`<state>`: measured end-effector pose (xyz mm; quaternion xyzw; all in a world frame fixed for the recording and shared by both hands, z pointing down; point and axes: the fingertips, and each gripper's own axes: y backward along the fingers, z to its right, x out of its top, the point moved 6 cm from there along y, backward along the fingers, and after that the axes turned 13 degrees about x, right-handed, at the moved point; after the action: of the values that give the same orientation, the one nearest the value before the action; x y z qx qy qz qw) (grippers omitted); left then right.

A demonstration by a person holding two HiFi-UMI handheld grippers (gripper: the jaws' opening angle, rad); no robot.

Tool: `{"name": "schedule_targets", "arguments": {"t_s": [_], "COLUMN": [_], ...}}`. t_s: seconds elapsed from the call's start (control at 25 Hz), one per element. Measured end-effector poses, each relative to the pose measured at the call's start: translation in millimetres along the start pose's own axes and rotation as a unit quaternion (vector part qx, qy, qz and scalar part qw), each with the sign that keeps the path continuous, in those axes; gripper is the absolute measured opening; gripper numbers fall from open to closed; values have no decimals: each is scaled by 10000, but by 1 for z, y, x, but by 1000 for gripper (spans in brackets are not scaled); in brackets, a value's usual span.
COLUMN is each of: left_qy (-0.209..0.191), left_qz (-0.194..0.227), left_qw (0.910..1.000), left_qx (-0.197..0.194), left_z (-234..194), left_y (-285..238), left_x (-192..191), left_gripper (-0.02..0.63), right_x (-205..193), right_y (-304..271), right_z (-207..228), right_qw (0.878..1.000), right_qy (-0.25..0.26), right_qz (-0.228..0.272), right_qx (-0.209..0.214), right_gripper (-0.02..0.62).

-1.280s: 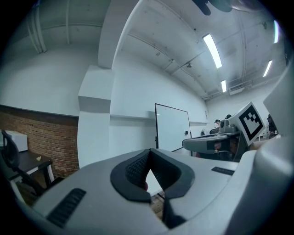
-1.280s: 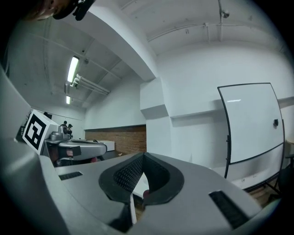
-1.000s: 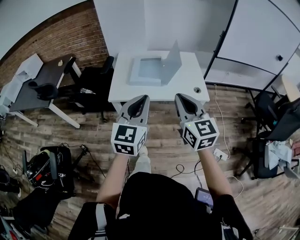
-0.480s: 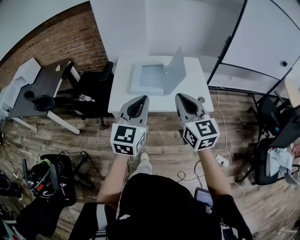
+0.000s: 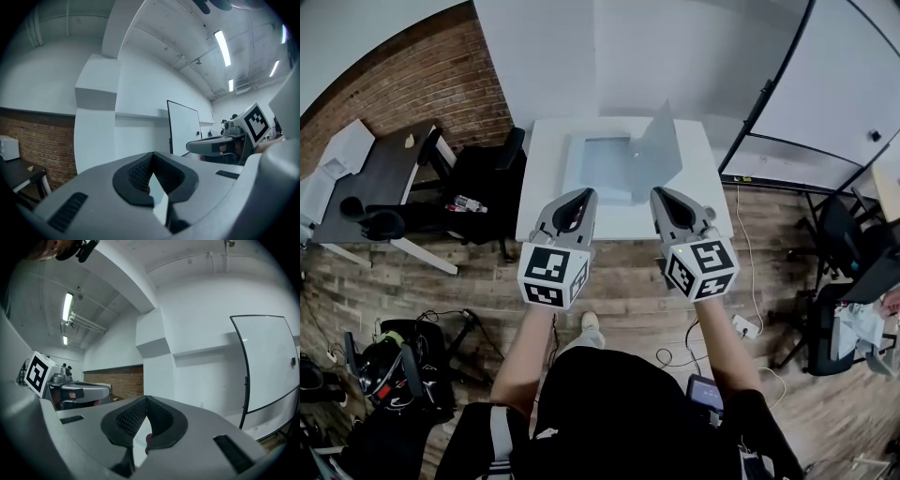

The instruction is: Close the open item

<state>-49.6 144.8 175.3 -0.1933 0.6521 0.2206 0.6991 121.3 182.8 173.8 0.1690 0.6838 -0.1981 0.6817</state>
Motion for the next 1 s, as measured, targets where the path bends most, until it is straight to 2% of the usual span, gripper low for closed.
{"name": "schedule_targets", "arguments": {"t_s": [0.56,1.0], "left_qy": [444,441], "left_qz": [-96,-234], "left_qw": [9985,9963], "left_qx": [-321,-699], "left_z": [-61,-97], "left_y": [-74,-133], "left_x": [-4,-26], "left_gripper": [9,9], "right_x": [4,-7], "right_y": [-84,-140], "right_z": [36,68], "right_qw": [9997,9981], "right_qy": [-9,-125], "right_qz": [-144,-334], "right_qx": [-193,-500], "right_gripper": [40,40]}}
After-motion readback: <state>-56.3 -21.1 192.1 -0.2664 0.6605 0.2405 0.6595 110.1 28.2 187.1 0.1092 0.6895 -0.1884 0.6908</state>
